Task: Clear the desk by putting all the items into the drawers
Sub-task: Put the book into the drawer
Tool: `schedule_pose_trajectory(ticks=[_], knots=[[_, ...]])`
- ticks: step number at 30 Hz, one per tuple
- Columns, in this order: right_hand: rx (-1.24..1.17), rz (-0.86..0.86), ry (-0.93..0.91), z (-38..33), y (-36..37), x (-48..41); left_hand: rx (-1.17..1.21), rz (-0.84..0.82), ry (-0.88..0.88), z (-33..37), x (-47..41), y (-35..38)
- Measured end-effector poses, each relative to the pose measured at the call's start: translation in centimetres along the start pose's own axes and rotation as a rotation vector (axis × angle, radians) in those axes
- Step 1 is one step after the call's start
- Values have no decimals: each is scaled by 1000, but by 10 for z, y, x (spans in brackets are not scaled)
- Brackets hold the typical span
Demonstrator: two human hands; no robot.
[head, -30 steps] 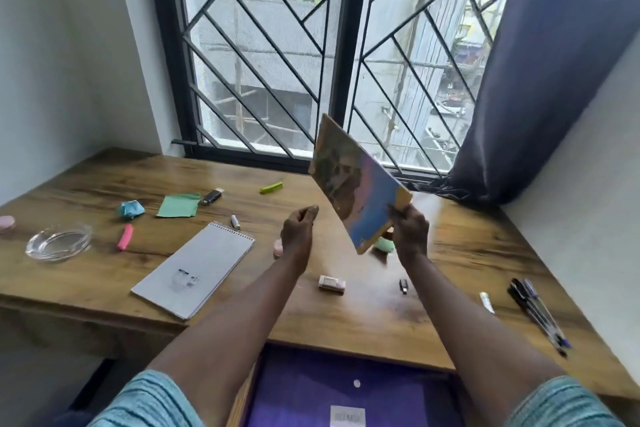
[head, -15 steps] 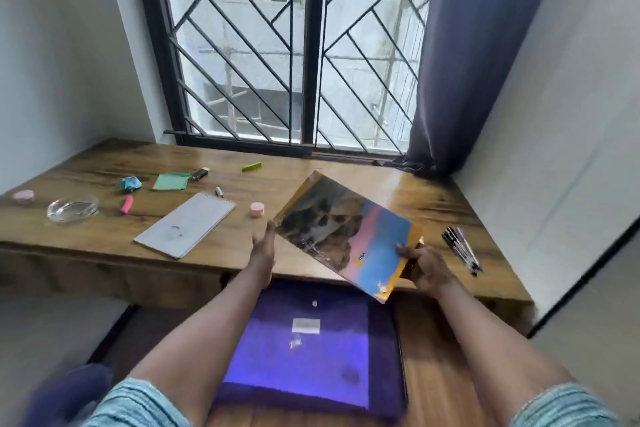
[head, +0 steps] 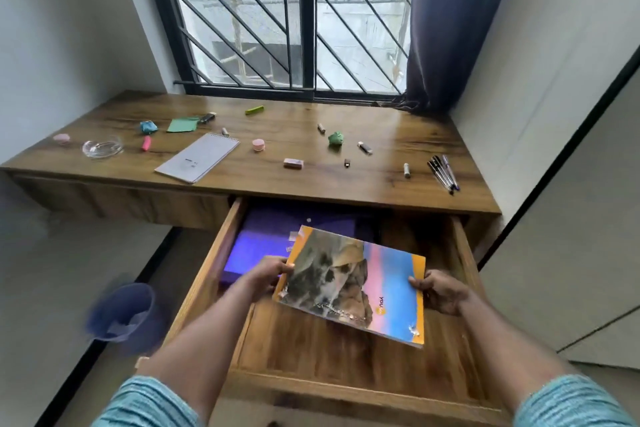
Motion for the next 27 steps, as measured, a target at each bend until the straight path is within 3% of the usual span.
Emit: schedule_pose_trajectory(ticks=[9,12,14,19,27], knots=[[282,51,-114,61,-21,-21,-481,-49,-67,-70,24,50],[419,216,-229,98,-51,-89,-517,-42,-95,-84,24,60],[516,336,-170,116,-62,-98,-536,-30,-102,-87,19,62],[725,628,-138,67,-49,-3,-591,-115,-79,-83,19,87],[850,826,-70,79,-54,9,-743,-132,29,-70,26,114]])
Point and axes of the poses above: each hand's wrist, its own x-axis away from the middle knuckle, its own y-axis out of the palm, z = x × y, the point moved 8 cm from there along -x, towards the middle knuckle, and after that the axes turned 15 degrees about z, right-handed, at the moved point
